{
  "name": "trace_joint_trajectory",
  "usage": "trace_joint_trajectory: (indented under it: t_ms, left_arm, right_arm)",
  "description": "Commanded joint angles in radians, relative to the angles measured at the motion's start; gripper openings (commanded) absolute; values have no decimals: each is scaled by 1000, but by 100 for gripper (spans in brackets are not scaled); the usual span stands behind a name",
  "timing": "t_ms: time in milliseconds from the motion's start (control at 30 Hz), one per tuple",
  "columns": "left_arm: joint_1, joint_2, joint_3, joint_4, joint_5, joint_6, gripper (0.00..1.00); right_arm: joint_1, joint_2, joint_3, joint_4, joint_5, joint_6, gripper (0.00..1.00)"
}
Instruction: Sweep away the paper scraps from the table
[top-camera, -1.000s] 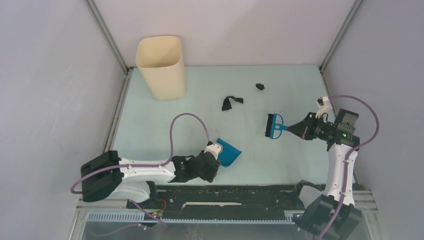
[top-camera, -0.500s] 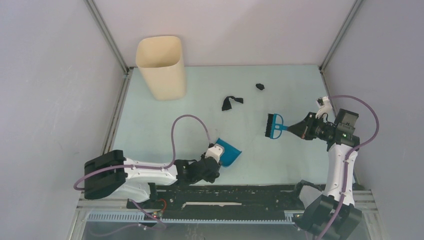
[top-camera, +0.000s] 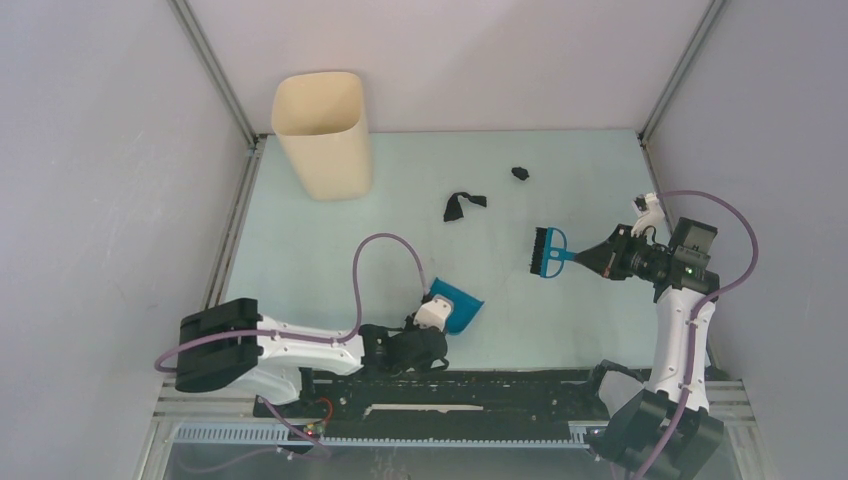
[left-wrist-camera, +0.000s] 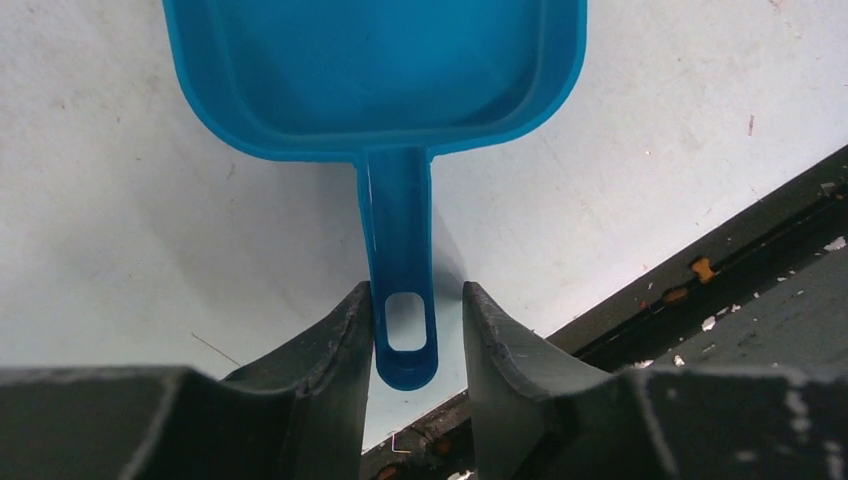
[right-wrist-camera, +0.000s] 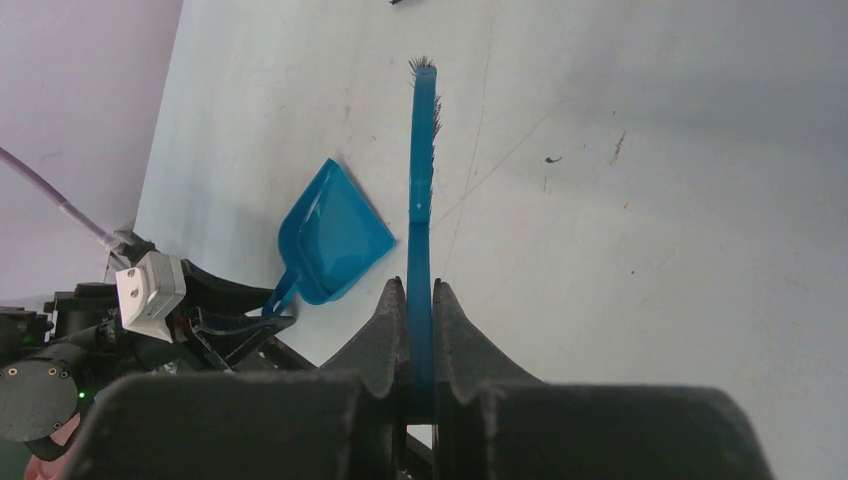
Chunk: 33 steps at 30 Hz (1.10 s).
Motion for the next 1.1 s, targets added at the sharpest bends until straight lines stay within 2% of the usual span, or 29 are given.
trace_joint_trajectory:
  t_ms: [0, 233, 500, 600, 700, 767, 833, 900, 967, 1067]
  left_arm:
    - [-19, 67, -4, -128, 14, -63, 37]
    - [-34, 84, 31, -175, 5, -80, 24]
    - [-32, -144, 158, -440, -103, -23, 11]
    - [10, -206, 198, -506, -126, 24, 3]
    - [97, -266, 211, -538, -112, 77, 0]
    - [158, -311, 202, -538, -101, 108, 0]
    - [210, -349, 192, -530, -91, 115, 0]
    - [256, -368, 191, -511, -13, 126, 0]
    - [289, -365, 224, -539, 55, 143, 0]
    - [297, -357, 269, -613, 55, 185, 0]
  right_arm:
    - [-1, -9, -1, 26, -2, -10, 0]
    - [-1, -13, -1, 27, -1, -10, 0]
    - [17, -4, -12, 41, 18, -16, 0]
    - [44, -3, -19, 51, 46, -19, 0]
    - [73, -1, -14, 88, 81, 5, 0]
    - [154, 10, 24, 110, 227, -6, 0]
    - [275, 41, 98, 126, 447, -74, 0]
    - [380, 106, 190, 146, 679, -139, 0]
    - [457, 220, 324, 141, 809, -205, 0]
    - [545, 433, 574, 83, 953, -304, 0]
